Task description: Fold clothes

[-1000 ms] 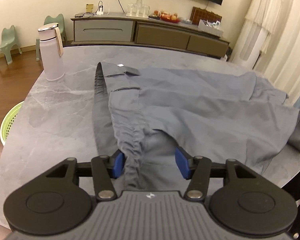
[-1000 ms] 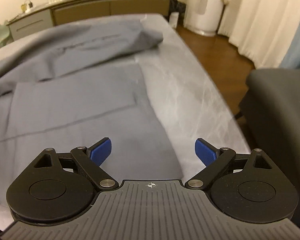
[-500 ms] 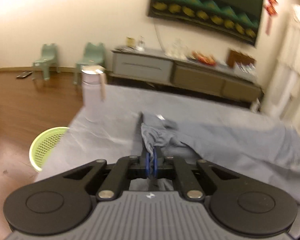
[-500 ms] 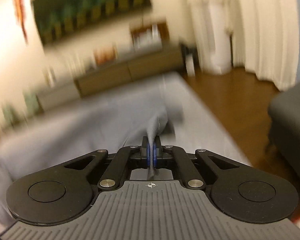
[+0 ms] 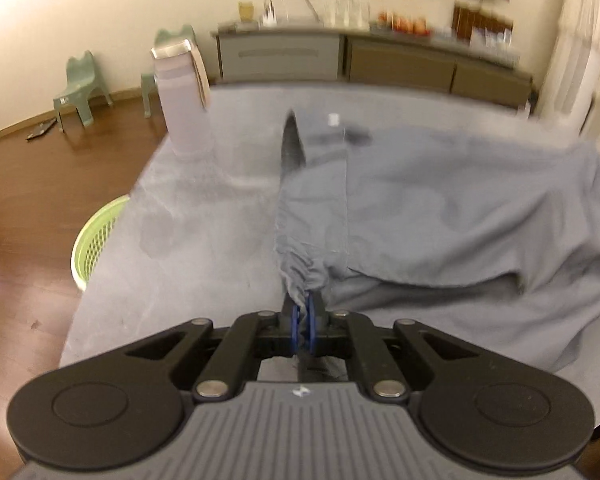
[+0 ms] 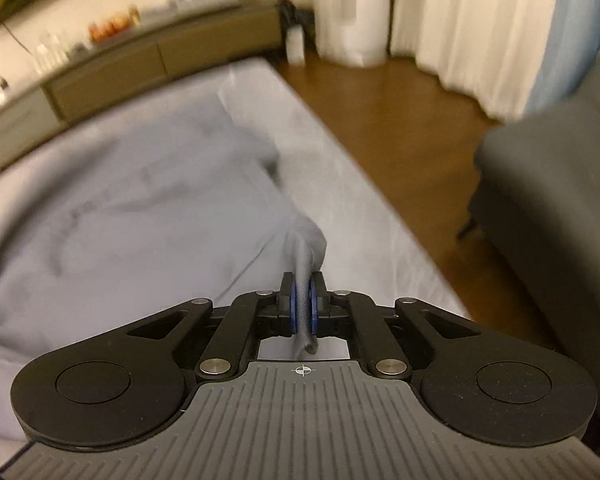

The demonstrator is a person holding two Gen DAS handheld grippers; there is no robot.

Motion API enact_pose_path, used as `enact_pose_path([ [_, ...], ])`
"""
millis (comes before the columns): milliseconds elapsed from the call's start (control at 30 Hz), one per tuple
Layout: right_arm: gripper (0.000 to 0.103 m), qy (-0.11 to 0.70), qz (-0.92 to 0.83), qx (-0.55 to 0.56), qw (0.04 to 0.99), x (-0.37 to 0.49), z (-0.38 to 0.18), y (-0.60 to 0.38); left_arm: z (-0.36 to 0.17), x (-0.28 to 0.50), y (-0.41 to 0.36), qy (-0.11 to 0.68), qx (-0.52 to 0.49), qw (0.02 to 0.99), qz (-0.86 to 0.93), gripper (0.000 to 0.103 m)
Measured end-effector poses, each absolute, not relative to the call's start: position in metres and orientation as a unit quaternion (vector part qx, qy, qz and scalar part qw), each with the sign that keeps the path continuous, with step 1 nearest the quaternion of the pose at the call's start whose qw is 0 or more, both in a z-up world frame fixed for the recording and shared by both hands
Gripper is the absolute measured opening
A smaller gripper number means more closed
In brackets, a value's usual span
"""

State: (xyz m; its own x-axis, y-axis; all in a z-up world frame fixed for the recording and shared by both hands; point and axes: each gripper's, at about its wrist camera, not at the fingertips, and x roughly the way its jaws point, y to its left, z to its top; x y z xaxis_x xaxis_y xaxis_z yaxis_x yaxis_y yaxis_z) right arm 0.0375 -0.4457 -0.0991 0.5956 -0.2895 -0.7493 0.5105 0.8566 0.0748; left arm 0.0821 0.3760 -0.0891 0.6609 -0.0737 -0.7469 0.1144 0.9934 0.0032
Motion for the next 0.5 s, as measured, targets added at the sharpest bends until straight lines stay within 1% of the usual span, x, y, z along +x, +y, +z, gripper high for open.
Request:
enact_pose_path([
  [100,0.005,0.348,-0.198,0.129,0.907,0.014,-0.053,-0.437,-0.057,0.069,0.394,0.352,-0.026,0.934,-0.065,0.005],
  [200,0.005,0.321,-0.191,0.110,0.921,-0.006,-0.006,-0.435,-0.036,0.063,0.405,0.317,-0.058,0.945,-0.059,0.005],
  [233,0.005,0.316,-0.190,0.105,0.924,-0.011,0.009,-0.435,-0.038,0.068,0.405,0.323,-0.049,0.944,-0.053,0.005],
  [267,0.005,0.331,-0.199,0.094,0.918,-0.003,0.006,-0.436,-0.048,0.075,0.401,0.344,-0.028,0.938,-0.045,0.005],
  [367,0.006,0.403,-0.235,0.057,0.883,0.041,-0.022,-0.443,-0.098,0.093,0.389,0.424,0.024,0.904,-0.056,0.006],
  [400,0.013,0.406,-0.239,0.063,0.880,0.046,-0.031,-0.445,-0.107,0.091,0.388,0.432,0.031,0.899,-0.061,0.006],
  [433,0.022,0.400,-0.239,0.077,0.881,0.047,-0.040,-0.447,-0.117,0.089,0.387,0.440,0.037,0.895,-0.065,0.007],
  [467,0.028,0.395,-0.238,0.091,0.883,0.047,-0.048,-0.449,-0.121,0.082,0.388,0.443,0.031,0.893,-0.074,0.008],
  [500,0.037,0.389,-0.238,0.105,0.884,0.047,-0.057,-0.450,-0.120,0.074,0.389,0.439,0.033,0.895,-0.077,0.012],
])
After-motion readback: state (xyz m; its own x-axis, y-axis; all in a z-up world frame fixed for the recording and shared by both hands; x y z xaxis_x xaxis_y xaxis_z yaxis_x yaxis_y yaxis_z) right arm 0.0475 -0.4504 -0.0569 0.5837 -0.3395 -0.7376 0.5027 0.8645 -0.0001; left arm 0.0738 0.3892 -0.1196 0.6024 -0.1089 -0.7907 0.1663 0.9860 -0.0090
